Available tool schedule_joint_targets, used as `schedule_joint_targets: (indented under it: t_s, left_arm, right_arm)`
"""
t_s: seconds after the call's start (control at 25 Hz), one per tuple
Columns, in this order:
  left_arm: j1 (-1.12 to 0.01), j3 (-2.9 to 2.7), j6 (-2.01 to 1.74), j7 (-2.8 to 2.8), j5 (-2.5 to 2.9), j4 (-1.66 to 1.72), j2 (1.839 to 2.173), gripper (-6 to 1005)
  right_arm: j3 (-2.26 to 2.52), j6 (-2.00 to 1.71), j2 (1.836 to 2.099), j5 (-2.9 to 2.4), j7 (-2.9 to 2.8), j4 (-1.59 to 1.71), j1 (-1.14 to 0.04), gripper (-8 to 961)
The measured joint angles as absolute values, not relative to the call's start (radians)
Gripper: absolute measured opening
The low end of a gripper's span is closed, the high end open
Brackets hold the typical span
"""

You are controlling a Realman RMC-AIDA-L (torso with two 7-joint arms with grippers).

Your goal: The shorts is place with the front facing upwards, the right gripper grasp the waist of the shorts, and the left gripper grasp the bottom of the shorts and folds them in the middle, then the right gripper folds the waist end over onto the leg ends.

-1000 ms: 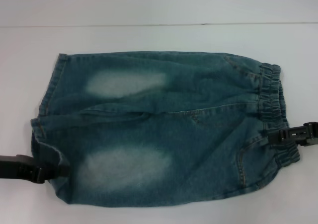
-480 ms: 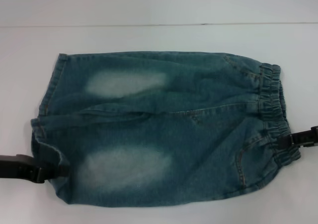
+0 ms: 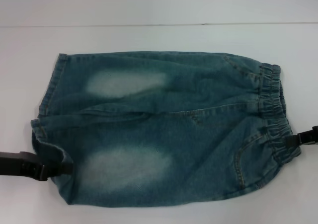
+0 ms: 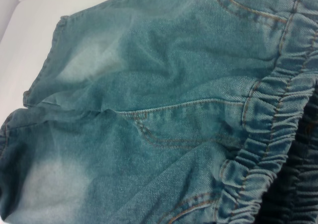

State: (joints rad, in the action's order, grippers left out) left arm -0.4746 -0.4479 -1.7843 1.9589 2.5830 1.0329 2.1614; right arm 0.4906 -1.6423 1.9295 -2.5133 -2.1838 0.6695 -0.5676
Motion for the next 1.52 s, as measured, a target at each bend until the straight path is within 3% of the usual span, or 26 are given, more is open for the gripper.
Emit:
schedule_joint_targets:
  t_s: [0.16, 0.72, 1.08, 1.28, 1.52]
  left_arm:
    - [-0.475, -0.448, -1.786, 1.959, 2.574, 1.033, 2.161, 42]
    - [-0.432, -0.437, -1.785, 1.904, 2.42, 1.034, 2.149, 46]
    - [-0.417, -0.416, -1.675, 1.883, 2.227, 1.004, 2.138, 48]
    - [-0.421, -0.374, -1.536, 1.881, 2.099, 0.946, 2.141, 49]
    - [-0.448, -0.376, -1.384, 1.823, 2.028, 0.843, 2.121, 50]
  right_arm:
    - [0.468, -1.645, 1.928, -2.511, -2.168, 0.663, -0.567, 51]
    - [0.373, -1.629, 1.913, -2.301, -2.15, 0.57, -0.513, 44]
    - [0.301, -1.576, 1.926, -2.139, -2.148, 0.503, -0.469, 43]
    - [0.277, -1.519, 1.944, -2.052, -2.142, 0.466, -0.464, 44]
    - [0.236, -1.438, 1.965, -1.909, -2.134, 0.42, -0.452, 43]
